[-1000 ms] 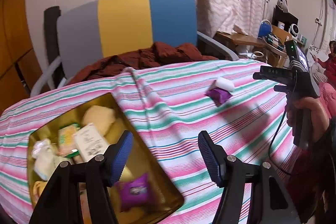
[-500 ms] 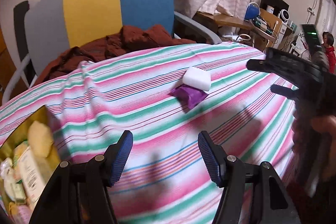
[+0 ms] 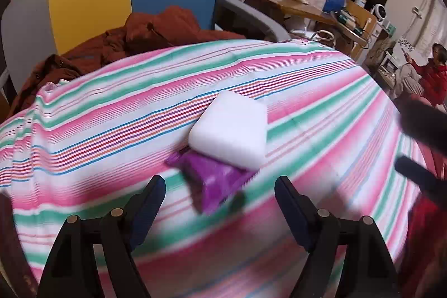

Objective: Organize objects
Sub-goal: 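Grasp the purple packet with the left tool while the right tool grasps the white sponge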

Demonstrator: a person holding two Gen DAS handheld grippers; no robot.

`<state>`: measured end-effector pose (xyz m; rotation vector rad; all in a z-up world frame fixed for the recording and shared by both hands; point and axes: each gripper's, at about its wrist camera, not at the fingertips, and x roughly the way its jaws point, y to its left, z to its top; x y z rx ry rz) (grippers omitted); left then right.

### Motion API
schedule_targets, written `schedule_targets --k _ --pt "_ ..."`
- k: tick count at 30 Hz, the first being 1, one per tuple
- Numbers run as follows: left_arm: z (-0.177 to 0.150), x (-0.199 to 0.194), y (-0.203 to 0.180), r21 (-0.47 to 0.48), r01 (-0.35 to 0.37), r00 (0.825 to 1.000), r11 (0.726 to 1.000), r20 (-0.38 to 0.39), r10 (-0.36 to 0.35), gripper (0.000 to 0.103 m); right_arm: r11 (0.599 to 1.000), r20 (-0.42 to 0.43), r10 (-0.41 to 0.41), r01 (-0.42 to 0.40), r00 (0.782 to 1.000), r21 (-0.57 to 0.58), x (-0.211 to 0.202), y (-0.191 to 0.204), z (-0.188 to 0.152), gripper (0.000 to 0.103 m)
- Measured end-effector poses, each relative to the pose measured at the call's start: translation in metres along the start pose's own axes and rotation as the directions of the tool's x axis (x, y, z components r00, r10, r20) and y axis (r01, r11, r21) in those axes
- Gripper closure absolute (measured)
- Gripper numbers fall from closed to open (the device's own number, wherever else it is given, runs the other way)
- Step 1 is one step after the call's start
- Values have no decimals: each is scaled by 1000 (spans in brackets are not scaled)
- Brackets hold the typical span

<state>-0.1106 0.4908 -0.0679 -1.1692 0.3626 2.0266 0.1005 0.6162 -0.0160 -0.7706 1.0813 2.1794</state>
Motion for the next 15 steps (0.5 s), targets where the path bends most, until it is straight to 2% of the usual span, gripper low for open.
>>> schedule_targets --k 4,5,6,8,12,15 --pt "11 25 8 -71 -23 1000 997 -19 22 22 1000 -28 2 -3 1000 -13 6 3 -2 3" --pt "11 29 13 -94 -14 999 995 -32 12 25 1000 -31 -2 1 1000 -20 7 3 -3 3" --pt "11 30 17 -109 -11 999 994 -33 7 36 1000 -39 -8 7 999 -30 9 4 -4 3" --pt "6 22 21 -99 -5 1000 995 -13 4 50 999 -47 -10 9 999 -35 11 4 -5 3" --pt "-18 6 25 -65 27 1000 997 -5 -27 52 999 -46 -12 10 999 -39 10 4 -5 3" --pt "-42 -11 27 -55 25 1000 998 -2 -25 53 999 -53 -17 15 998 -45 12 4 -6 3"
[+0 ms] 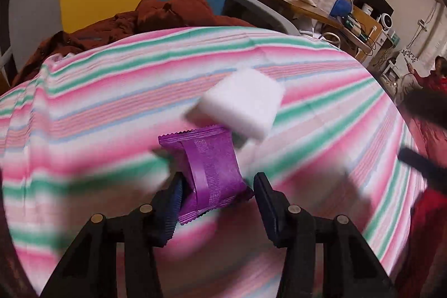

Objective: Organize objects
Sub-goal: 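Grasp the purple packet with the left tool while the right tool grasps the white sponge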

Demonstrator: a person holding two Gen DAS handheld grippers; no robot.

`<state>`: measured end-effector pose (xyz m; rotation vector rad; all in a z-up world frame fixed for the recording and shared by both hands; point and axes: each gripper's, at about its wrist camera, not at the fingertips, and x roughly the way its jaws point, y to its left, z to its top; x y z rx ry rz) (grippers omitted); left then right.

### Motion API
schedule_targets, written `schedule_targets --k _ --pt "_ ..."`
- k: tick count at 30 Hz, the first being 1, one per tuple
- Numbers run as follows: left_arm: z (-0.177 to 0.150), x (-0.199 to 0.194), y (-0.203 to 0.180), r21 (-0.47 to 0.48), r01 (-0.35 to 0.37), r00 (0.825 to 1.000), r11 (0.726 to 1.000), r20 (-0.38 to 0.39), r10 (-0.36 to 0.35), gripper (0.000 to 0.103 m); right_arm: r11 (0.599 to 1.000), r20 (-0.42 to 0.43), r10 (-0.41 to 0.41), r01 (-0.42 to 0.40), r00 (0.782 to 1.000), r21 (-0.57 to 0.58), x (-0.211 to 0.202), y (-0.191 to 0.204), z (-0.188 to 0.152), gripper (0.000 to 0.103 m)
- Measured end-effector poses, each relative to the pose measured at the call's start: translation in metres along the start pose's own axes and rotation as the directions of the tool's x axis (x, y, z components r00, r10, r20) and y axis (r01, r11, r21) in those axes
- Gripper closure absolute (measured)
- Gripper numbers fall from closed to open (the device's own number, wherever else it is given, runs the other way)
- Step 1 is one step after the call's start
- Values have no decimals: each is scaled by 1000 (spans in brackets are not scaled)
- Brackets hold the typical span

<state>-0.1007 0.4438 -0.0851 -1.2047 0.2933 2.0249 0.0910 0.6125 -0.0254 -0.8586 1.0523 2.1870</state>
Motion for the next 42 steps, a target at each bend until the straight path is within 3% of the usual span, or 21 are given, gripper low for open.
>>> schedule_targets --k 11,29,36,42 --pt "-90 -63 13 39 -35 998 999 48 33 53 995 -63 -70 65 996 -76 18 10 -8 3" --pt "-96 -61 27 11 45 992 999 118 -46 51 974 -167 -125 89 978 -209 55 32 -27 3" --pt "-98 -60 26 15 46 990 999 132 -47 51 976 -180 -136 100 974 -193 76 55 -12 3" --pt "-100 -60 27 15 51 989 999 140 -53 51 966 -186 -209 173 960 -192 123 81 9 3"
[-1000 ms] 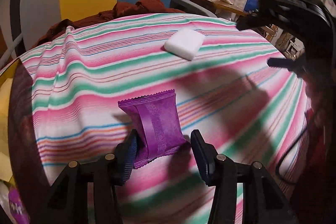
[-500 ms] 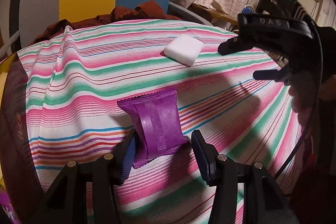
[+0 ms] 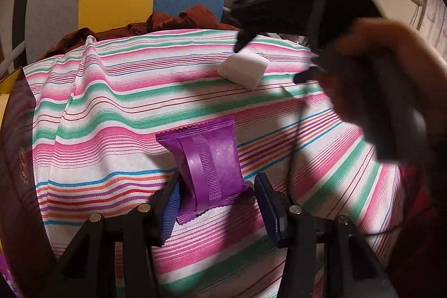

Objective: Organize objects
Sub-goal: 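Grasp the purple packet with the left tool while the right tool grasps the white sponge, then carry the purple packet and white sponge over the gold tray and open both tools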

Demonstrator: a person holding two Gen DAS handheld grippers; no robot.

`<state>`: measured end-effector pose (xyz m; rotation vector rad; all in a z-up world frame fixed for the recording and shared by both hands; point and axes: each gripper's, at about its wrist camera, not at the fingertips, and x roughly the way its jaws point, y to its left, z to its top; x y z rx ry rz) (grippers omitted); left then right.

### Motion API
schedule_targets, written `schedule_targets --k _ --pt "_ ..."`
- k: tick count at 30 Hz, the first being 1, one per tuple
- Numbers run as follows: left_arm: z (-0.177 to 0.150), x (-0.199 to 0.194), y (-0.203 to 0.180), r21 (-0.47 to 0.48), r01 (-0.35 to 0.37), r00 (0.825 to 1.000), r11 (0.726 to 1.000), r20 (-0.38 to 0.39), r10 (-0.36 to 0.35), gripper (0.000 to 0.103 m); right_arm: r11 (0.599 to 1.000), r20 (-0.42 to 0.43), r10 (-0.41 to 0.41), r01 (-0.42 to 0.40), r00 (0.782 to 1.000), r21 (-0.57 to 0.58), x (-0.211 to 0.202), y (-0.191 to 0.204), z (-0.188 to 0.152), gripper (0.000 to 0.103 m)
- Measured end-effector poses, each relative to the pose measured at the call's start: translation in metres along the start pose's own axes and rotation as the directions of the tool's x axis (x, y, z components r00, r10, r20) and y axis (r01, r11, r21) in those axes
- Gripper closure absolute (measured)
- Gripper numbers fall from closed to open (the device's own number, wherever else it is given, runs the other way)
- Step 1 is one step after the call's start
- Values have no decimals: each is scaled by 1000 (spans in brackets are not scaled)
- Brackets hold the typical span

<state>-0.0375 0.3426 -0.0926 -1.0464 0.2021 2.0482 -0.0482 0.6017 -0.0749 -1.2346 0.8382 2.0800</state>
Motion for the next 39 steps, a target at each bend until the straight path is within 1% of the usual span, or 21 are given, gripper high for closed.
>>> schedule_targets --k 2,4,5,6,7,8,9,11,13,15,19,21,24,28,34,39 --pt "-1 0 -1 6 -5 1000 1000 1 5 51 1000 -12 -26 26 1000 -3 10 7 8 3" --pt "-1 0 -1 8 -7 1000 1000 3 7 51 1000 -24 -25 25 999 -4 19 11 13 4" --pt "-1 0 -1 8 -8 1000 1000 3 8 51 999 -34 -28 28 999 -22 23 14 13 10" --pt "-1 0 -1 9 -9 1000 1000 4 9 51 998 -53 -45 43 998 -45 27 16 13 20" --pt "-1 0 -2 12 -12 1000 1000 5 12 51 997 -43 -56 53 998 -63 24 16 12 26" --pt "-1 0 -2 14 -15 1000 1000 5 15 51 996 -42 -31 28 999 -79 21 16 12 37" --pt "-1 0 -3 15 -16 1000 1000 6 16 51 995 -55 -14 8 998 -102 17 15 8 38" --pt "0 0 -3 15 -17 1000 1000 6 17 51 986 -64 -39 28 997 -163 10 12 -3 39" --pt "0 0 -3 16 -19 1000 1000 6 19 51 978 -79 -38 21 996 -208 0 6 -17 40" --pt "0 0 -5 21 -25 1000 999 5 25 51 968 -118 -41 10 992 -252 -10 -1 -37 40" --pt "0 1 -7 31 -38 999 999 3 38 51 958 -178 -36 -17 983 -286 -23 -19 -75 39" --pt "0 1 -7 36 -45 999 998 2 45 50 962 -171 -20 -28 985 -272 -29 -25 -85 39" --pt "1 3 -6 44 -56 998 998 0 56 50 964 -156 -16 -26 988 -265 -28 -27 -86 39" --pt "0 3 -12 63 -80 997 995 0 80 50 942 -118 -59 17 991 -334 -25 -20 -85 38" --pt "-1 2 -18 86 -110 994 990 2 110 51 933 -98 -59 20 993 -360 -24 -24 -81 39" --pt "-1 -4 -17 71 -120 993 990 3 121 53 927 -80 -50 16 996 -375 -24 -21 -76 39"
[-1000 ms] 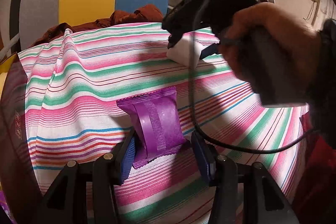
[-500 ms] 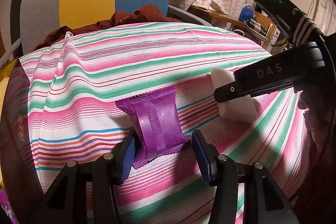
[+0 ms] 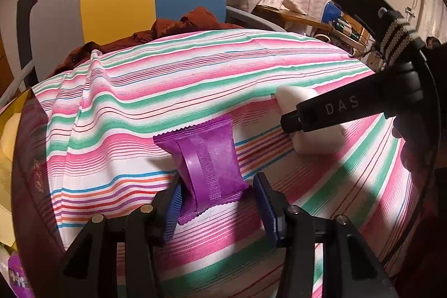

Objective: Organize objects
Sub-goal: 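Carry the purple packet and white sponge over the gold tray and open both tools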

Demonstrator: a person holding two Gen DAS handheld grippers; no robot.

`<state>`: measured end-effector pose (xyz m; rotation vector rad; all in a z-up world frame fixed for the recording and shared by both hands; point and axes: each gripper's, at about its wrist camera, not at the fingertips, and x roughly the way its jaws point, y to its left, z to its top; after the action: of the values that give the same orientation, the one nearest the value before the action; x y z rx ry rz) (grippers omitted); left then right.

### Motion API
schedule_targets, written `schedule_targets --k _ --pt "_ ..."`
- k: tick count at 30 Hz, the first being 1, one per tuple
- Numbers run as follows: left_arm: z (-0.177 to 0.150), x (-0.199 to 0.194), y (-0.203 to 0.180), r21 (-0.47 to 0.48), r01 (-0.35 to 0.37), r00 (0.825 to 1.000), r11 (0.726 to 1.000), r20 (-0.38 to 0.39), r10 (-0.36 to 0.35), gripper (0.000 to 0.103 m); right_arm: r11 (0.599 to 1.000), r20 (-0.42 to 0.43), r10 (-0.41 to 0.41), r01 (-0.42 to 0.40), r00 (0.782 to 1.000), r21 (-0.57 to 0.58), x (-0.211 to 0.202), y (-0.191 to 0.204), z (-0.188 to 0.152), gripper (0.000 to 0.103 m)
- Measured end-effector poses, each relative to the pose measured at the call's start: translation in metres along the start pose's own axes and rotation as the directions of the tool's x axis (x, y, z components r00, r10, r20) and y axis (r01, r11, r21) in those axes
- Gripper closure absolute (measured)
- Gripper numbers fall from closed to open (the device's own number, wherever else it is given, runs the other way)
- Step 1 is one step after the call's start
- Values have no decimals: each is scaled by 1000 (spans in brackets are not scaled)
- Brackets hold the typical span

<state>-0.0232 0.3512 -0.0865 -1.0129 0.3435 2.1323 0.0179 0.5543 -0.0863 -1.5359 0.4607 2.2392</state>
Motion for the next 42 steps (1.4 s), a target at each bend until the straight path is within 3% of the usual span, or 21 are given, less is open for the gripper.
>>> schedule_targets --k 7,14,22,28,35,42 --pt "-2 -25 1 9 -22 999 1000 37 22 54 998 84 38 -34 996 -53 -21 10 2 39" --pt "0 -68 4 8 -19 994 1000 107 18 54 985 130 86 -65 988 -160 -23 45 -2 39" --pt "-14 -115 32 -70 3 991 998 132 6 54 971 137 108 -76 985 -225 -25 62 -8 39" --pt "-33 -153 72 -136 -38 987 990 151 58 54 970 136 89 -55 987 -237 -24 65 -9 39" --pt "-58 -191 147 -298 -136 969 945 157 189 53 970 179 128 -85 976 -228 -46 73 -8 39" --pt "-85 -200 204 -436 -220 951 873 104 292 53 919 208 263 -180 942 -350 -87 143 -23 39"
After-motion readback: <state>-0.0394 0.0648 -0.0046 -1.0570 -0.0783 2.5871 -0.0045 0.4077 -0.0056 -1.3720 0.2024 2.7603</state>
